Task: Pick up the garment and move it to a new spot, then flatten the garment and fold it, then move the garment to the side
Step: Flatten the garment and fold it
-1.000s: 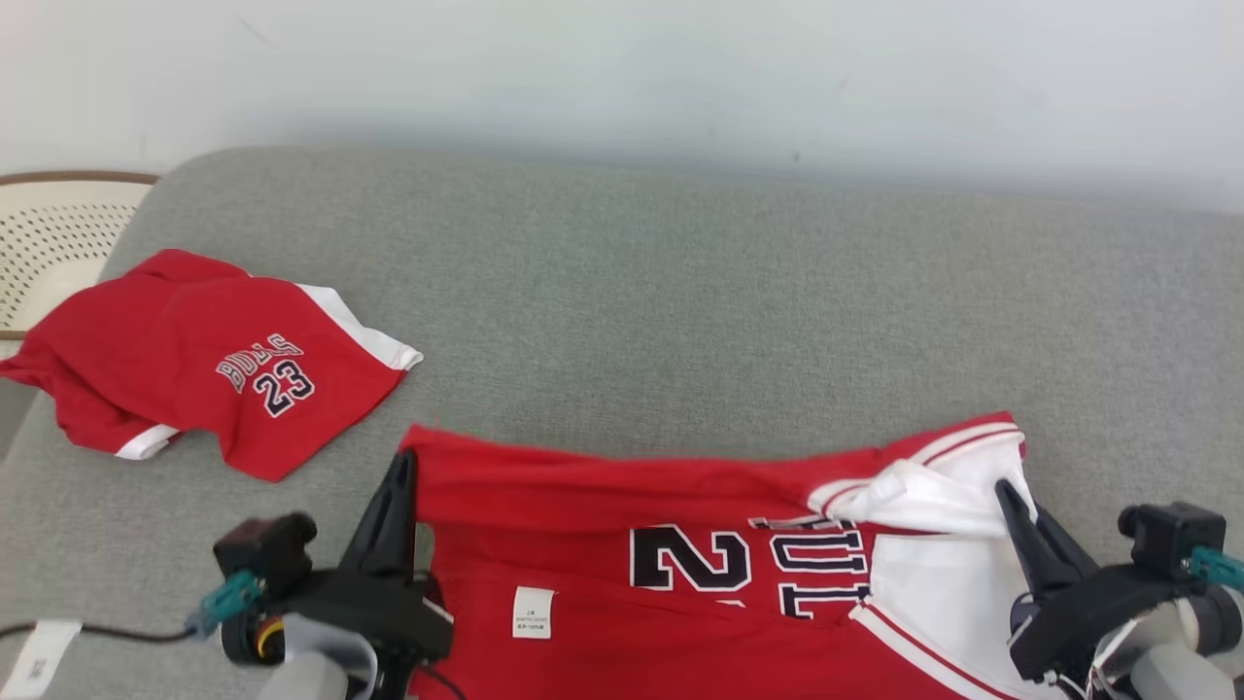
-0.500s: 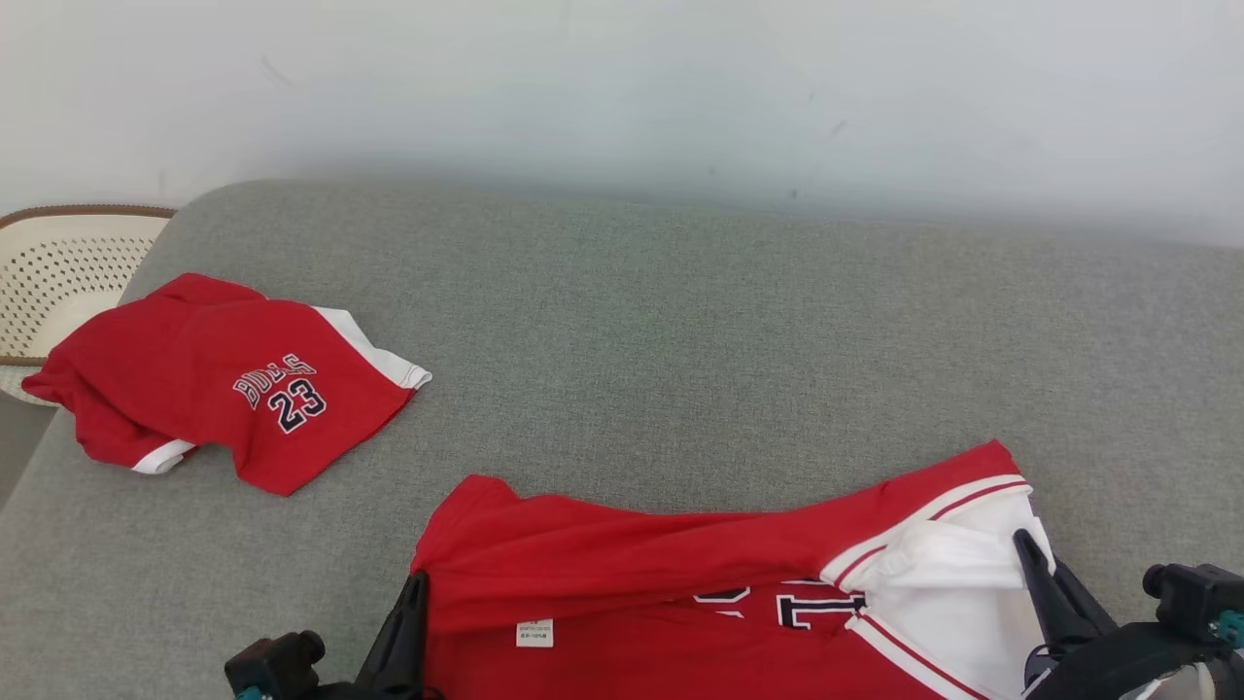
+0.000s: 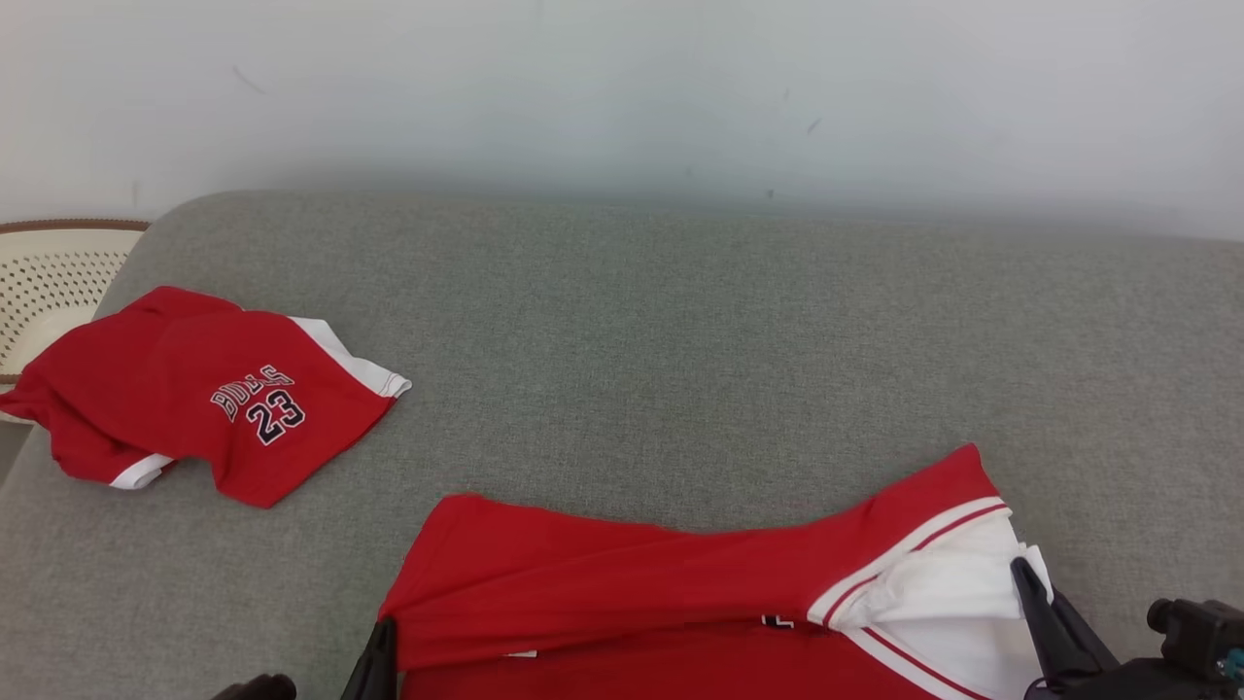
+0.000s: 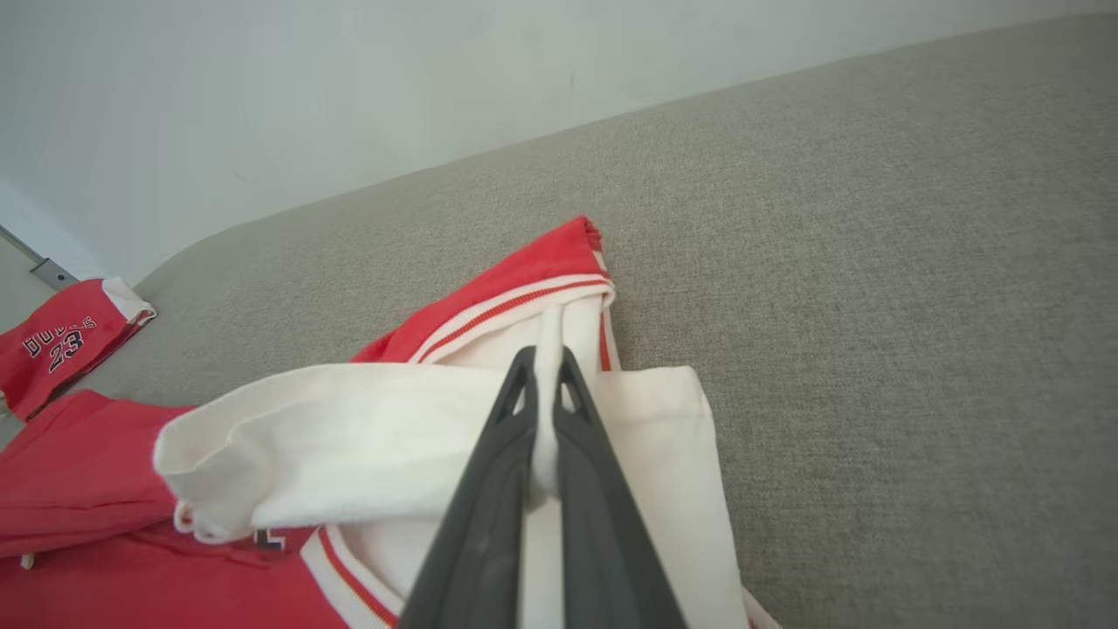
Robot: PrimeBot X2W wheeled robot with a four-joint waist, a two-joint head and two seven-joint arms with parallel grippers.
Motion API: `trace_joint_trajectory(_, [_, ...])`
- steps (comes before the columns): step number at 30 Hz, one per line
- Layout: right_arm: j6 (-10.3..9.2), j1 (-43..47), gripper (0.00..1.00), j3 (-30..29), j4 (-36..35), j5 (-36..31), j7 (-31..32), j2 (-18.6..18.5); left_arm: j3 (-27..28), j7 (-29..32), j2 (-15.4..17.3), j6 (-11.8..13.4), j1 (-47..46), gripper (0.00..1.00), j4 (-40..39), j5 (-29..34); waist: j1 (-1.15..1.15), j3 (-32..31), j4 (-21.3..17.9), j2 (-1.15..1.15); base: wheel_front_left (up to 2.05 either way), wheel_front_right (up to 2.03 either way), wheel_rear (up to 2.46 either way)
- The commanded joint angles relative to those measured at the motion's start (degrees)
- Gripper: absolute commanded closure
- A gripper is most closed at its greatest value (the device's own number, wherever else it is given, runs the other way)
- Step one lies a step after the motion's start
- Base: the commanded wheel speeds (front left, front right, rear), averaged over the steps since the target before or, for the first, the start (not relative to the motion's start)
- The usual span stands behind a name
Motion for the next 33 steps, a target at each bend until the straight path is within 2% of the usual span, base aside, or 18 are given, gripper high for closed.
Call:
trace_joint_trajectory(1, [-0.08,0.84,1.00,0.01,0.03,0.06,-0.04,-0.21,0.46,-0.07,0.15,-0.20,1.00,1.00,0.54,0.50,0.00,-0.19,-0.33,0.00,0.00,0.00,0.00])
trace_joint_trajectory(4, [-0.08,1.20,1.00,0.08,0.54,0.03,-0.04,-0.03,0.36,-0.07,0.14,-0.34,1.41,1.00,1.56,1.02,0.00,-0.25,-0.75,0.00,0.00,0.00,0.00])
trace_joint_trajectory(5, [-0.08,1.22,1.00,0.12,1.00,0.03,-0.04,0.06,0.38,-0.07,0.14,-0.31,1.37,0.82,1.80,1.03,0.00,-0.21,-0.85,0.00,0.00,0.00,0.00])
trace_joint_trajectory(6, [-0.08,1.12,0.87,0.19,1.38,0.14,-0.04,0.20,0.35,-0.07,0.14,0.06,1.37,0.44,2.27,1.43,0.00,-0.17,-0.93,0.00,0.00,0.00,0.00])
trace_joint_trajectory(7, [-0.08,0.85,0.13,0.15,1.69,-0.02,-0.04,0.28,0.37,-0.07,0.14,0.42,1.28,0.00,2.54,1.96,0.00,-0.13,-0.99,0.00,0.00,0.00,0.00])
trace_joint_trajectory(8, [-0.08,0.62,0.00,0.15,2.07,-0.41,-0.04,0.24,0.57,-0.07,0.15,0.71,1.18,0.00,2.63,2.69,0.00,-0.06,-1.02,0.00,0.00,0.00,0.00])
trace_joint_trajectory(12, [-0.08,0.49,0.00,-1.80,2.52,-1.73,-0.04,0.31,1.81,-0.07,0.12,2.69,2.28,0.00,2.06,6.37,0.00,0.16,-1.15,0.00,0.00,0.00,0.00])
trace_joint_trajectory(17, [-0.08,1.49,0.00,-6.10,0.14,-6.69,-0.03,1.92,3.95,-0.07,0.08,4.69,4.52,0.00,-0.74,9.48,0.00,0.08,-1.27,0.00,0.00,0.00,0.00])
trace_joint_trajectory(23, [-0.08,1.62,0.00,-4.61,-0.78,-10.09,-0.02,2.95,4.28,-0.07,0.11,5.43,5.91,0.00,-2.62,10.77,0.00,-0.40,-1.12,0.00,0.00,0.00,0.00])
trace_joint_trajectory(29, [-0.08,2.87,0.00,-0.66,1.27,-11.98,-0.03,3.96,3.88,-0.07,0.11,5.50,7.08,0.00,-3.49,11.27,0.00,-1.57,-0.92,0.00,0.00,0.00,0.00])
trace_joint_trajectory(33, [-0.08,3.05,0.00,-0.99,3.13,-12.49,-0.03,4.89,3.80,-0.07,0.10,5.73,7.78,0.00,-3.71,11.04,0.00,-1.98,-1.15,0.00,0.00,0.00,0.00])
